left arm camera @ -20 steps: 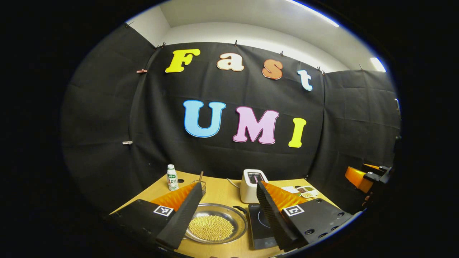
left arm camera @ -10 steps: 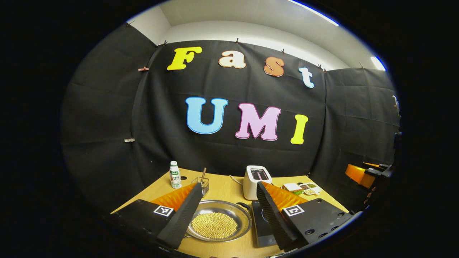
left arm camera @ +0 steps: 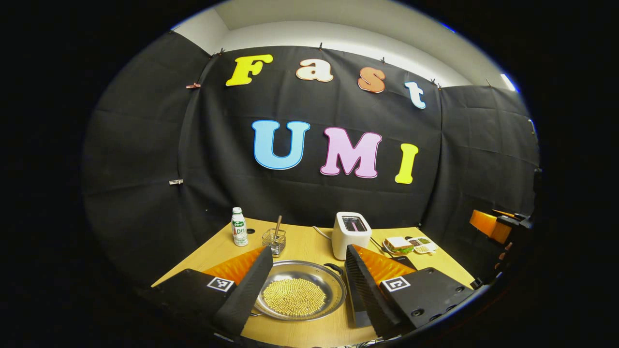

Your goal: First push the handle of the pot to place it horizontally, then grasp the pot with both hands and set it on the induction cooktop.

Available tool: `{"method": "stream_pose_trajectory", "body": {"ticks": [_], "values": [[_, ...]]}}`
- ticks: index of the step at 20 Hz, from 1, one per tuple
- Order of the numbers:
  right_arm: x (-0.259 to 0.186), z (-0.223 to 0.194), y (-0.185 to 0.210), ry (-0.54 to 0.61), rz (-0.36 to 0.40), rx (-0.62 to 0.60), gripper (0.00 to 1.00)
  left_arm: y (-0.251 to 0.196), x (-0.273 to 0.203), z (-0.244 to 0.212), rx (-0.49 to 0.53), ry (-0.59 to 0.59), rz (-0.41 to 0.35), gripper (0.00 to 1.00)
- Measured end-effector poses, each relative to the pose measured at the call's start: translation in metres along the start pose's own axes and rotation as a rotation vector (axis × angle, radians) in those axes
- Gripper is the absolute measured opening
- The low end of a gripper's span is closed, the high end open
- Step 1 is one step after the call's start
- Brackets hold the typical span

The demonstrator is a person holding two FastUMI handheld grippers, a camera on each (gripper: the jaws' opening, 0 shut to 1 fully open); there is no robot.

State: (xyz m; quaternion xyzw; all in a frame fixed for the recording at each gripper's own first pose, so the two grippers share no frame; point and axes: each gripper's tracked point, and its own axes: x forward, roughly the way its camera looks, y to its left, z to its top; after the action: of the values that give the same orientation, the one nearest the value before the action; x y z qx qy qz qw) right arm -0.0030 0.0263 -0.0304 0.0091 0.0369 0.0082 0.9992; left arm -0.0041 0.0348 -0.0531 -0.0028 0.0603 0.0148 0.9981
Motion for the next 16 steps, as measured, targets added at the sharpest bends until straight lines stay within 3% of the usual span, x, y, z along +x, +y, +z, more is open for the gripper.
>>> {"method": "stream_pose_trajectory", "body": {"ticks": [12, 16], "values": [[-0.002, -0.018, 0.015, 0.049, 0.028, -0.03, 0.98, 0.011, 0.021, -0.027, 0.008, 0.105, -0.032, 0.94], [0.0, -0.02, 0.02, 0.058, 0.035, -0.031, 0.98, 0.015, 0.032, -0.034, -0.023, 0.139, -0.055, 0.75]]}}
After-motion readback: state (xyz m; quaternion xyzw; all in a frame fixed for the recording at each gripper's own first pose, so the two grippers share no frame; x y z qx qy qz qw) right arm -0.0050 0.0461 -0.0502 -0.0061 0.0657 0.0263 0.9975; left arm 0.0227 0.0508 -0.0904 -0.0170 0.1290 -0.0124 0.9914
